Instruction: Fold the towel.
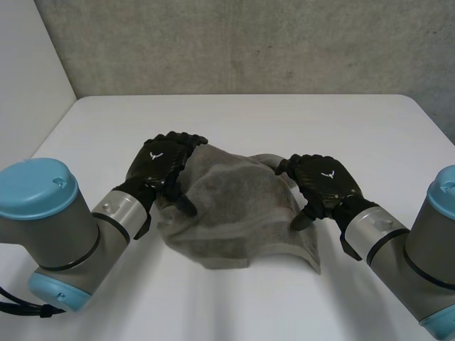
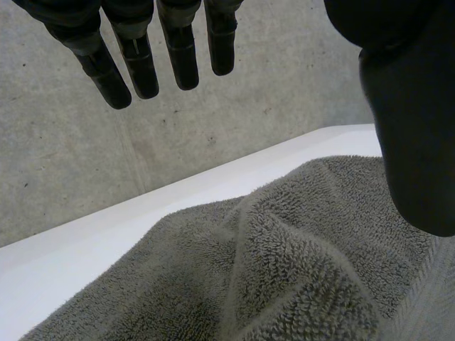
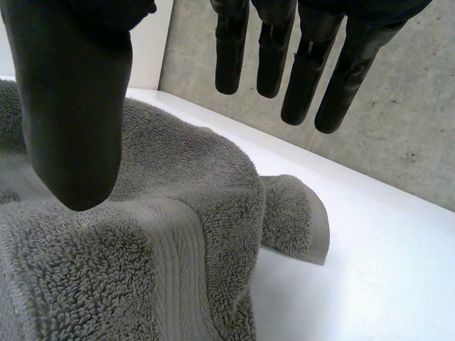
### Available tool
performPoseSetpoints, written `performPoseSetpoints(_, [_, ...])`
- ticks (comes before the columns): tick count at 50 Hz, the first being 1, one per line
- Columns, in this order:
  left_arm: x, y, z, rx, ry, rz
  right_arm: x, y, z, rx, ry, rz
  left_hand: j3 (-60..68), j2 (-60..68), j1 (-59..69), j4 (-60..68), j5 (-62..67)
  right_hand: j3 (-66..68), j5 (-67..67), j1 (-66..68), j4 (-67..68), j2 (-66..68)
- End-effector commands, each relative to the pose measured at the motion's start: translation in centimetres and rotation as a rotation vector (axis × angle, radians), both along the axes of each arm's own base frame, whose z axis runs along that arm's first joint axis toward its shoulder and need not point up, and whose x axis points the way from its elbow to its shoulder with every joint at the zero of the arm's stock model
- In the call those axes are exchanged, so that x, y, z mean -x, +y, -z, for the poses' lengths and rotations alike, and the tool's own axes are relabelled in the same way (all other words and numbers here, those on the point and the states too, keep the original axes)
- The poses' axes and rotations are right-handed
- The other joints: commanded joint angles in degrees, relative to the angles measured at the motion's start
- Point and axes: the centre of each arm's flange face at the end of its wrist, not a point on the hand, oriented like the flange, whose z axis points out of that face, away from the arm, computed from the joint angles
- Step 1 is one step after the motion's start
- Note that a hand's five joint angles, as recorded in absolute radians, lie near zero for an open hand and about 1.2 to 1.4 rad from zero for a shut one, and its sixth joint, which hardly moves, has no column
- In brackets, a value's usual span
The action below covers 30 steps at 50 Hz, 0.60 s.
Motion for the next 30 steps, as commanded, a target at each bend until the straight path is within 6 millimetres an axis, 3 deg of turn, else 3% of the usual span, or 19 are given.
performPoseSetpoints(1, [0.1, 0.1, 0.1, 0.003, -0.014, 0.014, 0.1, -0.4, 0.1, 0.016, 0.004, 0.004, -5.76, -7.59, -7.28, -7.48, -5.61, -15.04, -8.8, -14.41, -14.83, -15.75])
performPoseSetpoints(25, [0.0, -0.2, 0.0, 0.014, -0.02, 0.003, 0.3, -0.3, -0.2, 0.013, 0.007, 0.011, -5.76, -7.59, -7.28, -7.48, -5.61, -15.04, -8.8, -14.41, -14.83, -15.75])
performPoseSetpoints(28, [0.0, -0.3, -0.1, 0.018, -0.017, 0.001, 0.2, 0.5, -1.2, 0.045, 0.003, -0.01, -5.43, -7.25, -6.95, -7.14, -5.27, -15.04, -8.8, -14.41, -14.83, -15.75])
performPoseSetpoints(30, [-0.2, -0.5, -0.2, 0.021, -0.014, -0.008, -0.4, 2.4, -3.0, 0.095, 0.003, -0.056, -5.43, -7.25, -6.95, -7.14, -5.27, -15.04, -8.8, -14.41, -14.83, -15.75])
